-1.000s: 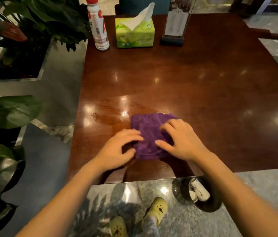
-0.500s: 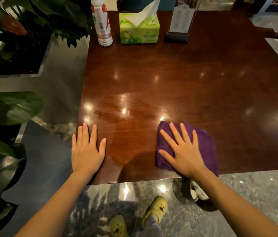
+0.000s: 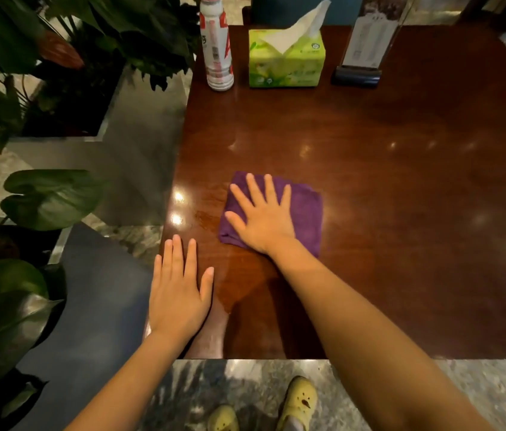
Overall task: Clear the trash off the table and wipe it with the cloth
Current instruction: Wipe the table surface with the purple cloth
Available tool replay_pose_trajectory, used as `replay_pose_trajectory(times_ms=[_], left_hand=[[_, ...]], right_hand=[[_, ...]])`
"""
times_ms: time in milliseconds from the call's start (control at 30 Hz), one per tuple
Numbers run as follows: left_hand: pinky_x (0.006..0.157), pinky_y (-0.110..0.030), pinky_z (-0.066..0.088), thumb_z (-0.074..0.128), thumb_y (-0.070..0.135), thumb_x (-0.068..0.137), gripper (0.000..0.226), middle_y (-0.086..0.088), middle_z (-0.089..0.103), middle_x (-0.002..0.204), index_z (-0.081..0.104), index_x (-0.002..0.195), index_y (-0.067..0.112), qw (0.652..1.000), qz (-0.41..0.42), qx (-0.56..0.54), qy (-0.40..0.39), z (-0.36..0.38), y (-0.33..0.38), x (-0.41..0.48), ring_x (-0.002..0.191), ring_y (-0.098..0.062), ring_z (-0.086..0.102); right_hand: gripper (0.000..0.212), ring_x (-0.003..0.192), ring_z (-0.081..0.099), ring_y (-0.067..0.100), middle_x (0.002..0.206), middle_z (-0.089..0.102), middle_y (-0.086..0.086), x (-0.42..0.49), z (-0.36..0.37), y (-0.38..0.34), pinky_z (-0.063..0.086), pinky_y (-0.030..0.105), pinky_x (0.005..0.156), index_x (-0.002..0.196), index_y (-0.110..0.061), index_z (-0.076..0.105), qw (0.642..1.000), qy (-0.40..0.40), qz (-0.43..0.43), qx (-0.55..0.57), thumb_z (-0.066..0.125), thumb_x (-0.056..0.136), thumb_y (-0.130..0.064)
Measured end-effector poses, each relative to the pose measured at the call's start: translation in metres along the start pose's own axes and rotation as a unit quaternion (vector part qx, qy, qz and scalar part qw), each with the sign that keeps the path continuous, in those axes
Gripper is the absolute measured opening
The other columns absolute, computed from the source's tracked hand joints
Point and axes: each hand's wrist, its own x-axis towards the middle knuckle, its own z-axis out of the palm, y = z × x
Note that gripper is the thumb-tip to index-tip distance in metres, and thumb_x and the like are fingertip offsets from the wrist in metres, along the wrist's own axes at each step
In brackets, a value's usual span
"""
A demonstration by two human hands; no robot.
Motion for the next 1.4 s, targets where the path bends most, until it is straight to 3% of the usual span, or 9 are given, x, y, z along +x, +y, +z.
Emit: replay_pose_trajectory(times_ms=[100, 267, 400, 667, 833, 1000, 1167, 1267, 1400], left_hand=[[0.119, -0.035, 0.000, -0.011, 0.062, 0.084, 0.080, -0.010, 0.003, 0.157, 0.002, 0.145, 0.011, 0.999, 0.014, -0.030, -0.005, 0.000, -0.003, -0.003, 0.144, -0.016, -0.004], [0.119, -0.033, 0.000, -0.001, 0.059, 0.087, 0.077, -0.004, 0.003, 0.156, 0.007, 0.147, 0.011, 0.999, -0.014, -0.036, -0.010, -0.003, -0.015, -0.037, 0.142, -0.011, -0.005], [0.118, -0.030, -0.002, -0.011, 0.064, 0.084, 0.080, -0.001, -0.004, 0.154, 0.001, 0.144, 0.013, 0.999, -0.033, -0.036, -0.016, -0.004, -0.027, -0.063, 0.143, -0.012, -0.005], [0.116, -0.028, -0.005, -0.007, 0.061, 0.087, 0.081, -0.005, 0.001, 0.154, 0.006, 0.145, 0.006, 1.000, -0.023, -0.007, -0.007, -0.001, -0.027, -0.068, 0.144, -0.017, 0.002], [0.118, -0.029, -0.003, -0.008, 0.062, 0.086, 0.080, -0.004, -0.003, 0.155, 0.001, 0.145, 0.009, 1.000, -0.015, -0.010, -0.005, -0.001, -0.027, -0.068, 0.145, -0.017, -0.002], [0.120, -0.034, 0.005, 0.001, 0.058, 0.087, 0.079, -0.007, 0.001, 0.157, 0.006, 0.147, 0.007, 0.999, -0.025, -0.022, -0.014, -0.003, -0.024, -0.068, 0.145, -0.015, -0.004], [0.120, -0.036, 0.008, 0.006, 0.053, 0.089, 0.076, -0.011, 0.008, 0.158, 0.012, 0.147, 0.004, 0.999, -0.028, -0.010, -0.013, -0.003, -0.023, -0.067, 0.146, -0.018, 0.002], [0.120, -0.035, 0.008, 0.006, 0.052, 0.089, 0.075, -0.011, 0.009, 0.158, 0.012, 0.147, 0.004, 1.000, -0.025, -0.009, -0.015, -0.003, -0.024, -0.066, 0.146, -0.019, 0.003], [0.118, -0.033, 0.004, 0.009, 0.051, 0.091, 0.074, -0.016, 0.018, 0.155, 0.019, 0.145, 0.001, 1.000, -0.023, -0.002, -0.012, -0.003, -0.025, -0.066, 0.145, -0.024, 0.013]], right_hand=[[0.062, 0.147, -0.010, 0.034, 0.162, -0.003, -0.001, 0.015, 0.003, -0.032, -0.007, 0.063, 0.114, 0.150, -0.036, 0.007, 0.999, -0.018, -0.048, -0.008, 0.018, 0.094, -0.060], [0.059, 0.148, -0.009, 0.030, 0.162, -0.002, -0.002, 0.010, 0.003, -0.051, -0.009, 0.060, 0.115, 0.150, -0.036, 0.007, 0.990, -0.038, -0.135, -0.031, 0.017, 0.095, -0.057], [0.059, 0.149, -0.004, 0.030, 0.162, 0.004, -0.002, -0.020, 0.002, -0.050, -0.006, 0.059, 0.116, 0.150, -0.035, 0.012, 0.980, -0.044, -0.190, -0.039, 0.017, 0.095, -0.056], [0.061, 0.147, 0.013, 0.030, 0.159, 0.020, -0.004, -0.105, 0.010, 0.027, 0.005, 0.056, 0.117, 0.147, -0.039, 0.022, 0.950, -0.028, -0.302, -0.079, 0.029, 0.090, -0.062], [0.062, 0.144, 0.023, 0.029, 0.156, 0.023, -0.005, -0.123, -0.006, 0.113, 0.014, 0.051, 0.112, 0.146, -0.039, 0.020, 0.976, -0.023, -0.192, -0.098, 0.015, 0.090, -0.066], [0.069, 0.147, 0.015, 0.027, 0.158, 0.023, -0.002, -0.153, -0.011, 0.145, 0.011, 0.052, 0.115, 0.146, -0.040, 0.015, 0.996, -0.023, -0.008, -0.083, 0.000, 0.086, -0.070], [0.066, 0.143, 0.026, 0.037, 0.155, 0.032, 0.005, -0.180, 0.007, 0.078, 0.018, 0.062, 0.111, 0.144, -0.030, 0.035, 0.976, 0.047, 0.209, -0.023, 0.022, 0.086, -0.058], [0.064, 0.140, 0.031, 0.040, 0.151, 0.038, 0.008, -0.186, 0.018, 0.021, 0.021, 0.065, 0.109, 0.142, -0.028, 0.040, 0.973, 0.067, 0.220, -0.023, 0.028, 0.087, -0.057], [0.062, 0.141, 0.030, 0.038, 0.152, 0.037, 0.006, -0.166, 0.025, -0.031, 0.020, 0.064, 0.110, 0.142, -0.031, 0.039, 0.988, 0.052, 0.145, -0.012, 0.031, 0.087, -0.058]])
